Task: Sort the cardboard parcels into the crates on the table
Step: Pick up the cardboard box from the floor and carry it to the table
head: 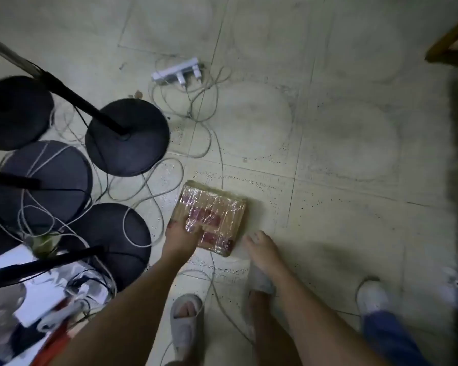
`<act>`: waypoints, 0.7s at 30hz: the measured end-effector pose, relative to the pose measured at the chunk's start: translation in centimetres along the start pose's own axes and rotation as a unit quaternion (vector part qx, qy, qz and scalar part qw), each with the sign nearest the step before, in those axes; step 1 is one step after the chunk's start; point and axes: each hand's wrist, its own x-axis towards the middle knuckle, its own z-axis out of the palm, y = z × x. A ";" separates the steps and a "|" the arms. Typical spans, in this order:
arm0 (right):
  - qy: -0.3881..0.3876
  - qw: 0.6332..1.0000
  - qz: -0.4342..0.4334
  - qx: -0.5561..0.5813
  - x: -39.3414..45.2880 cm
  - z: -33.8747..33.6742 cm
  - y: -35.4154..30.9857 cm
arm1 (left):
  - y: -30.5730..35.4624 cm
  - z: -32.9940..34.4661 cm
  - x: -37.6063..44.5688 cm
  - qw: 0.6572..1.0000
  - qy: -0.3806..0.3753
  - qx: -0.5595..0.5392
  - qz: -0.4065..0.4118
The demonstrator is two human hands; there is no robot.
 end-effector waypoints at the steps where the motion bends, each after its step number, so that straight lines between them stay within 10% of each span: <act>1: -0.002 1.000 0.007 0.019 2.5 0.9 0.6 | -1.1 0.9 2.4 1.000 0.015 -0.009 0.004; 12: -0.053 0.979 0.117 0.158 20.4 13.7 8.2 | -17.3 6.8 21.0 0.992 0.031 -0.101 -0.071; 21: 0.031 0.931 0.173 0.319 10.0 4.0 5.8 | -6.4 2.0 11.8 0.973 -0.028 -0.225 -0.042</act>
